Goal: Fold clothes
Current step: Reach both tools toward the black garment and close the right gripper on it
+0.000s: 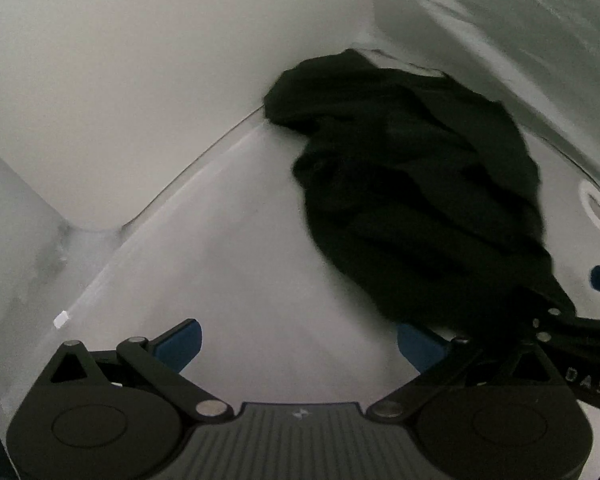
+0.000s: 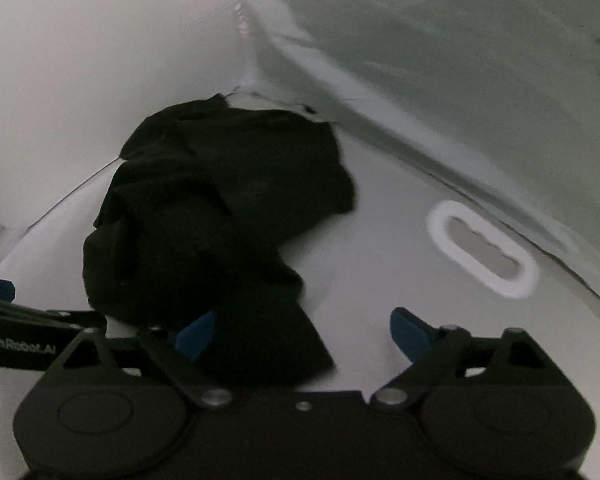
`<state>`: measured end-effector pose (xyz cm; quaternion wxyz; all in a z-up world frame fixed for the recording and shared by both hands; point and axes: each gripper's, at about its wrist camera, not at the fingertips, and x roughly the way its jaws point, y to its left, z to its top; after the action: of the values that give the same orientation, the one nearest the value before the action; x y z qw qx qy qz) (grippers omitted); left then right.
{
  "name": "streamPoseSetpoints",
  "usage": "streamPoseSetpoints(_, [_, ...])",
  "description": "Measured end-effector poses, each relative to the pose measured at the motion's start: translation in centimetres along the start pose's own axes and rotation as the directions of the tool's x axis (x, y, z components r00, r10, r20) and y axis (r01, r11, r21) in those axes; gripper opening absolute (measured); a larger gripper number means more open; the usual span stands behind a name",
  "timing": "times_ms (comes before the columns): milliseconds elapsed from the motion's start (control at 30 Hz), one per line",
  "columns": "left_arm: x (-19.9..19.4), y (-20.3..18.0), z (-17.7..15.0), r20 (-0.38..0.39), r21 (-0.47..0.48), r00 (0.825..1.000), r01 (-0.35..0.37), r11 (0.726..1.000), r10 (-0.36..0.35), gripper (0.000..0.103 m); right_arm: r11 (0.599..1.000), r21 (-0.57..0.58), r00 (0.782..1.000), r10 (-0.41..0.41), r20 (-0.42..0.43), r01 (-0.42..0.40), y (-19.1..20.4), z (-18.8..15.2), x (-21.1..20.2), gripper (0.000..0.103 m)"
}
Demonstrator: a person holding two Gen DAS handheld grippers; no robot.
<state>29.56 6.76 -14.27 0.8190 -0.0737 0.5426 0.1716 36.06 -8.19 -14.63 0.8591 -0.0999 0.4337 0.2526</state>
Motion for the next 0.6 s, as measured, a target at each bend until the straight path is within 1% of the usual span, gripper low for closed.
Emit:
streamPoseSetpoints(67, [0.6, 0.2, 0.0, -0.012, -0.004, 1.000, -0.006, 1.000, 0.006, 0.103, 0.999, -0.011, 0.999, 0.038, 0.003, -0.038, 0.2, 0.4, 0.9, 0.086])
streamPoseSetpoints(133, [1.0, -0.1, -0.1, -0.014, 0.006, 0.999, -0.030, 1.000, 0.030, 0.103, 0.997, -0.022, 0.997, 0.076, 0.005, -0.075, 0.3, 0.8, 1.7, 0.076])
streamPoseSetpoints(167, [1.2, -0.1, -0.2, -0.014, 0.006, 0.999, -0.038, 0.999, 0.038, 0.103, 0.995, -0.026, 0.995, 0.099, 0.007, -0.099, 0.4, 0.8, 1.8, 0.060])
streamPoseSetpoints(200, [1.3, -0.3, -0.4, -0.016, 0.006, 0.999, -0.042, 0.999, 0.042, 0.103, 0.993, -0.032, 0.993, 0.115, 0.009, -0.114, 0.5, 0.7, 1.5, 0.039])
streamPoseSetpoints(233, [1.3, -0.3, -0.5, -0.018, 0.002, 0.999, -0.041, 0.999, 0.041, 0.103, 0.992, -0.042, 0.993, 0.118, 0.012, -0.117, 0.8, 0.5, 1.1, 0.032])
streamPoseSetpoints(267, [1.1, -0.3, -0.7, -0.018, -0.001, 0.999, -0.039, 0.999, 0.039, 0.103, 0.991, -0.053, 0.993, 0.121, 0.015, -0.120, 1.0, 0.3, 0.8, 0.022])
streamPoseSetpoints(300, [0.9, -0.5, -0.8, -0.017, -0.005, 0.999, -0.035, 0.999, 0.035, 0.103, 0.991, -0.062, 0.992, 0.123, 0.023, -0.121, 1.2, 0.0, 0.2, 0.016])
streamPoseSetpoints(433, [-0.8, -0.7, -1.5, 0.002, -0.014, 1.000, -0.031, 0.999, 0.031, 0.103, 0.991, -0.064, 0.990, 0.122, 0.075, -0.118, 1.3, -1.3, -3.0, 0.013])
streamPoseSetpoints(600, [-4.2, -1.1, -3.3, 0.026, 0.000, 0.999, -0.019, 1.000, 0.019, 0.103, 0.995, -0.077, 0.986, 0.077, 0.149, -0.066, 1.6, -3.1, -9.0, 0.011])
